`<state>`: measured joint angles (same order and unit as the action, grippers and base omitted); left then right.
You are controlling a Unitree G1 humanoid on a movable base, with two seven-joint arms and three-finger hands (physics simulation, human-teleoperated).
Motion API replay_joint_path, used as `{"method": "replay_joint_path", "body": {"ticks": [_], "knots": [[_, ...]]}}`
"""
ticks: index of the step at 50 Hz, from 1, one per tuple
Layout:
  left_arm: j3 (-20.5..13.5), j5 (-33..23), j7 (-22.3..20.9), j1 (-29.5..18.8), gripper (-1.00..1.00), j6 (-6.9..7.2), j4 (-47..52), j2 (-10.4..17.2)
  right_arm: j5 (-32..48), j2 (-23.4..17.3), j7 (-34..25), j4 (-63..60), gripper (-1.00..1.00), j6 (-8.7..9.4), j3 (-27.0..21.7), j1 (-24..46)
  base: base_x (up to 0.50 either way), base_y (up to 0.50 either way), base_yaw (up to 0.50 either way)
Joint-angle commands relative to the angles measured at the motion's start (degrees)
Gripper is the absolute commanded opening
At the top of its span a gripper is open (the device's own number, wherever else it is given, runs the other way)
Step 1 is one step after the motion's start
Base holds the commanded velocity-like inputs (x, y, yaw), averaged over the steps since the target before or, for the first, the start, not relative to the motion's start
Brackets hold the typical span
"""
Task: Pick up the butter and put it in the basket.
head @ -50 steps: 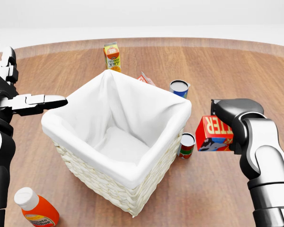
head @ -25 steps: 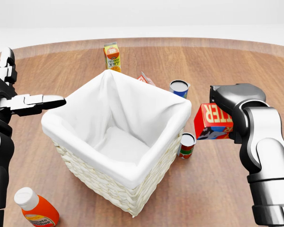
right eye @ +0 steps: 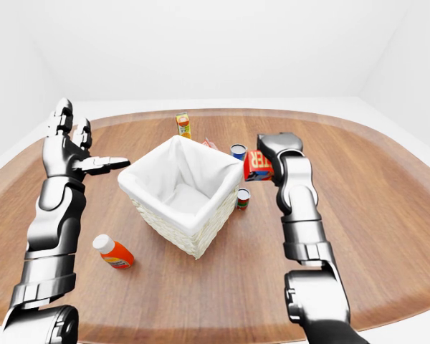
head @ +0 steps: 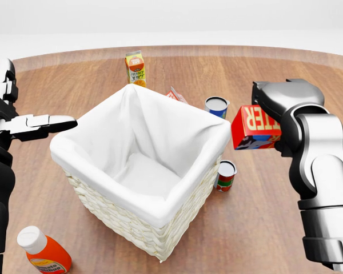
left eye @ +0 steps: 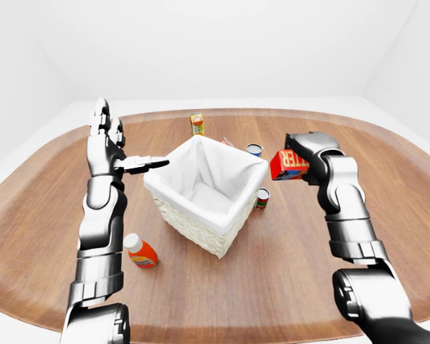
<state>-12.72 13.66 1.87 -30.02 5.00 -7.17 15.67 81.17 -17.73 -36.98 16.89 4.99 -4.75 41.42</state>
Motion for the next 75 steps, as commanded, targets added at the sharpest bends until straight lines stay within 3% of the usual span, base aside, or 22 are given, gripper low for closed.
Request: {"method": "replay_joint_path", "body": {"ticks": [1,19,36,53,75], "knots": [[0.01,0.06,-0.02,0.13,1.00,0.00,-0.56,0.02,-2.30,0.36,4.21,-0.60,-1.00,0.01,0.07,2.81,0.00,0.00,0.00],[-0.32,0.70,-0.25,0.42,1.00,0.00,-1.05,0.31,-4.94,3.03,7.62,-2.37,-1.00,0.01,1.91,4.89,0.00,0.00,0.00],[-0.97,1.76,-0.02,1.74,1.00,0.00,2.68,0.47,-5.65,8.40,10.11,-8.25,-1.00,0.01,3.98,2.18,0.00,0.00,0.00],[-1.67,2.72,0.26,2.52,1.00,0.00,4.06,0.85,-13.69,12.15,20.23,-5.66,-1.00,0.01,5.33,3.97,0.00,0.00,0.00],[-2.01,2.99,-0.56,5.52,1.00,0.00,5.99,0.37,-27.08,15.48,37.90,14.31,-1.00,0.01,6.70,12.18,0.00,0.00,0.00]]}}
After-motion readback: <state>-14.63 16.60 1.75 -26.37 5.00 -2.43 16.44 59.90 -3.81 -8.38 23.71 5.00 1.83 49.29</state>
